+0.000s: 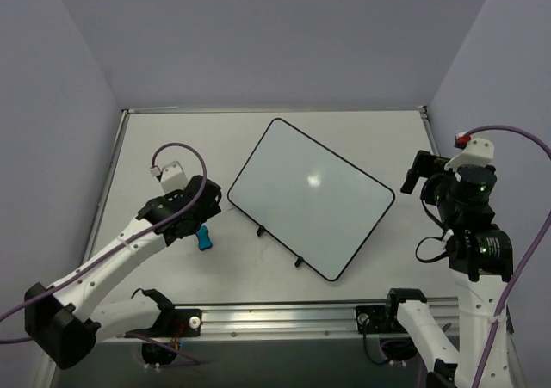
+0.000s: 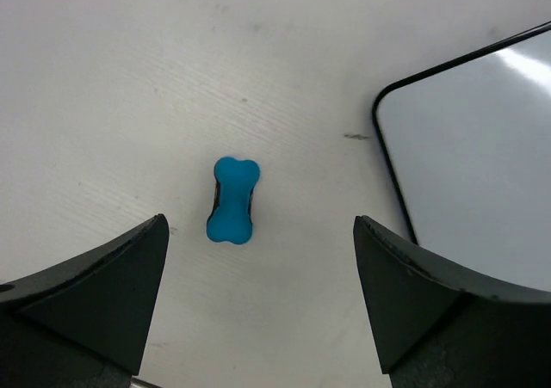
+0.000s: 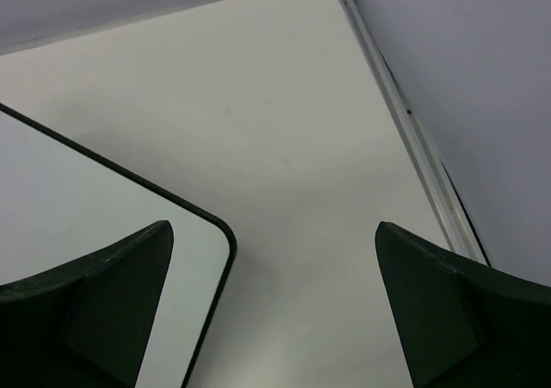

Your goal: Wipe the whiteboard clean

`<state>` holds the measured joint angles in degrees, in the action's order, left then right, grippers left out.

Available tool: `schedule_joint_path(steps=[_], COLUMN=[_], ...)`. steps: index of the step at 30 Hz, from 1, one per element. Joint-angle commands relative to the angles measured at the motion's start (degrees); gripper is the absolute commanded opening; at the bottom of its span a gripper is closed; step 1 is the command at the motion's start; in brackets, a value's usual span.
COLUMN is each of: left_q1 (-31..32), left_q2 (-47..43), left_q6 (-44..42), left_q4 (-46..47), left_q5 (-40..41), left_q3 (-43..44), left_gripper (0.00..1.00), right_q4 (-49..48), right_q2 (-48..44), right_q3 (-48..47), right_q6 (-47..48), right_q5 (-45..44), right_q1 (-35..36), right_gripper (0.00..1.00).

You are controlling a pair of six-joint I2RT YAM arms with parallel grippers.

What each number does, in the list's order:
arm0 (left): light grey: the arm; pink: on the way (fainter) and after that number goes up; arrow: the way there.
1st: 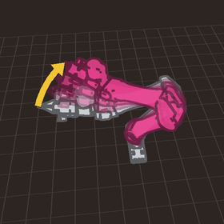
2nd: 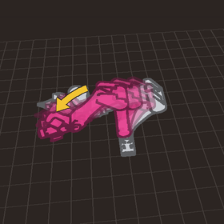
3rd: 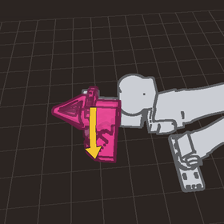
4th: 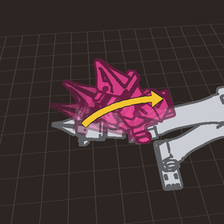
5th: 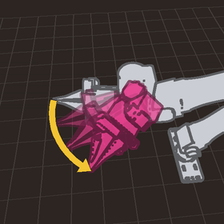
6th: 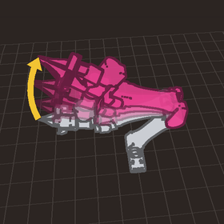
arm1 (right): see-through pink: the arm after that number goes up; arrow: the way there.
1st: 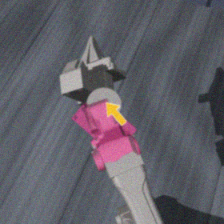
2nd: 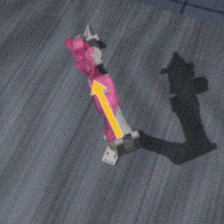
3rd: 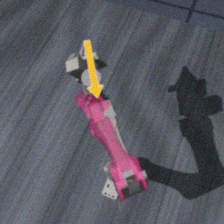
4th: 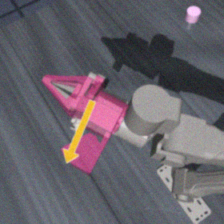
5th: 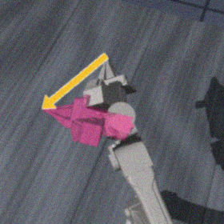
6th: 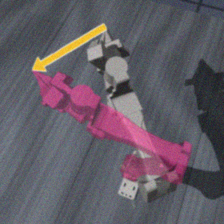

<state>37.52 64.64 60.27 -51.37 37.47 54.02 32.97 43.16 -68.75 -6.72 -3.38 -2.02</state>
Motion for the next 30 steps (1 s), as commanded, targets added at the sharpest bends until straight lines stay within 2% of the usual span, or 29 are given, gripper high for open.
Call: schedule_joint_path(steps=[1, 5, 7, 9, 12, 15, 16, 18, 22, 30], left_q1=[1.94, 1.68, 1.68, 1.68, 1.59, 1.25, 0.37, -4.71, -11.76, -12.82], left_q2=[-6.36, -8.83, -11.01, -13.04, -19.01, -27.88, -32.17, -35.88, -40.47, -38.10], left_q6=[-6.38, -19.10, -23.42, -26.51, -30.37, -34.42, -39.13, -43.11, -43.22, -41.55], left_q4=[-11.26, -15.77, -16.21, -16.83, -15.08, -4.04, -1.30, 5.98, 7.17, 5.85], left_q5=[6.37, 9.19, 8.49, 11.11, 15.60, 21.06, 17.84, 13.09, 8.32, 8.23], left_q3=[10.21, 21.36, 23.14, 23.85, 20.45, 11.68, 9.81, 6.99, 4.61, 4.69], left_gripper=[0.94, 0.94, 0.94, 0.94, 0.94, 0.94, 0.94, 0.94, 0.94, 0.94], right_q4=[-0.10, 1.21, 3.06, 4.55, 6.92, 7.20, 6.93, 6.31, 7.02, 7.72], right_q2=[-5.26, -10.54, -12.83, -14.32, -15.20, -17.40, -18.27, -20.47, -21.71, -21.36], right_q3=[2.13, 2.48, 0.65, -0.94, -4.10, -4.38, -2.89, -2.09, -2.88, -3.50], right_q6=[2.85, 3.99, 4.43, 4.61, 5.23, 5.05, 5.40, 5.32, 5.84, 6.19], right_q5=[-10.94, -16.39, -16.66, -17.19, -18.59, -18.69, -18.60, -19.73, -21.32, -22.02], right_q1=[3.58, 8.16, 8.96, 9.84, 10.11, 10.64, 10.64, 10.72, 10.64, 10.72], right_gripper=[1.00, 1.00, 1.00, 1.00, 1.00, 1.00, 1.00, 1.00, 1.00, 1.00])
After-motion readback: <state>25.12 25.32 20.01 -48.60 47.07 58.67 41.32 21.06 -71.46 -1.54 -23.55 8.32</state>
